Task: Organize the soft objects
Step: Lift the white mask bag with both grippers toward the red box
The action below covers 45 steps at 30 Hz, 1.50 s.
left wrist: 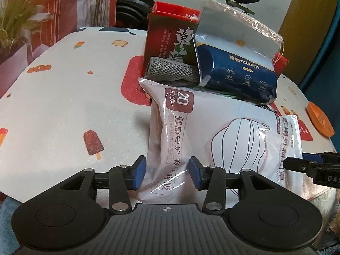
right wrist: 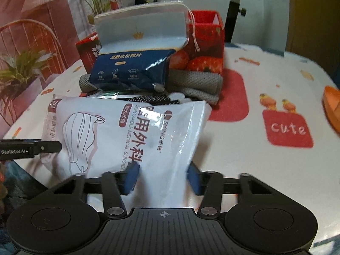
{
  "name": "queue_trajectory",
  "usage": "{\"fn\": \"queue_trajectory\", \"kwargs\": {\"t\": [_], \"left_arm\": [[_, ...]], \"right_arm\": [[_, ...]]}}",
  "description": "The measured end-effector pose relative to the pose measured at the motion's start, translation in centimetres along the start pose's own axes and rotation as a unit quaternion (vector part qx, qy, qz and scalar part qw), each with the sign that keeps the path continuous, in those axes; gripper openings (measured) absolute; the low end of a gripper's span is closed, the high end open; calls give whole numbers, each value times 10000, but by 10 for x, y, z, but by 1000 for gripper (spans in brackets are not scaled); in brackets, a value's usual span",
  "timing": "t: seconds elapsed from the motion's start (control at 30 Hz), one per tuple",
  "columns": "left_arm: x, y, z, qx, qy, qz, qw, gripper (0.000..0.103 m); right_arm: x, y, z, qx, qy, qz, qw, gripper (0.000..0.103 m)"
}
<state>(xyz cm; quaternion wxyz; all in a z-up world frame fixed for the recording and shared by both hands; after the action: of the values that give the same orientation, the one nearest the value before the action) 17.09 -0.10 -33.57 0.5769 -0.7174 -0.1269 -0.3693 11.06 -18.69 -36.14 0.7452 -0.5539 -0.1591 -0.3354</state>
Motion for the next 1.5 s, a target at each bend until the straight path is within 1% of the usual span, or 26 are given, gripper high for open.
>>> {"fn": "queue_trajectory", "kwargs": {"t": [0.07,0.17,0.2,0.27,0.3,0.37,0.43,0.47,0.57,0.6,0.63,0.67,0.73,0.77,0.87,1.0,1.17,1.33,1.5], "left_arm": [[0,1,-2,-109,-15,-6,9999,64],[1,5,-7,-135,104,11,9999,70],[1,5,-8,-110,150,8,9998,70],[0,4,-7,-95,144,-7,9999,67],[-1,3,-6,-90,109,-14,9999,65],[-1,1,-2,-97,-31,-57,9999,54],[-2,-1,1,-134,-136,-82,9998,49],[-2,-1,2,-132,-159,-89,9997,47],[-1,-1,1,-129,-118,-89,9998,46],[-1,-1,0,-120,-101,-88,9998,46],[-2,-1,0,-117,-84,-88,9999,46],[-2,-2,0,-121,-70,-88,9999,46],[-2,-3,-1,-116,-34,-94,9999,46],[-2,-4,-1,-105,-10,-108,9999,46],[0,-9,-2,-46,35,-198,9998,46],[10,-24,-4,-51,59,-526,9986,46],[33,-44,-5,-34,54,-849,9964,46],[70,-67,-9,116,224,-1310,9911,46],[119,-82,-9,197,313,-1739,9841,46]], "right_arm": [[1,-2,1,-73,-145,-81,9998,34],[0,-2,6,-92,-360,-116,9992,35],[-1,-1,8,-116,-429,-115,9989,36],[-1,1,7,-150,-442,-109,9989,43],[-1,1,5,-141,-353,-99,9992,44],[0,1,0,-113,-164,-69,9998,46],[0,2,-3,-40,5,-33,10000,47],[-1,2,-4,-17,62,-17,10000,48],[-3,6,-6,113,275,101,9995,52],[-4,7,-7,175,364,159,9991,52],[-5,9,-8,232,464,218,9984,46],[-6,10,-9,288,557,246,9977,38],[-6,9,-7,430,612,263,9969,35],[-6,7,-4,429,534,232,9974,32],[-4,-1,6,305,149,64,9994,28],[6,-14,10,392,38,-218,9990,28],[24,-32,14,478,-170,-616,9968,28],[55,-52,24,618,-408,-1024,9920,28],[98,-75,38,756,-716,-1470,9836,28]]}}
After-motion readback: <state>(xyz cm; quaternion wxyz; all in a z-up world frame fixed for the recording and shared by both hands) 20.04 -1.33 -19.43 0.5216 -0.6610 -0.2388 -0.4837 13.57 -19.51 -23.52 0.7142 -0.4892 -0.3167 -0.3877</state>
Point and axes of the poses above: each gripper's, at about its wrist camera, not at the fingertips, and y roughly the way its jaws point, z to its left, x to its top, the point moved 9 cm from there along y, roughly the way its jaws point, and after that the axes turned 11 degrees about y, right-handed, at the moved point
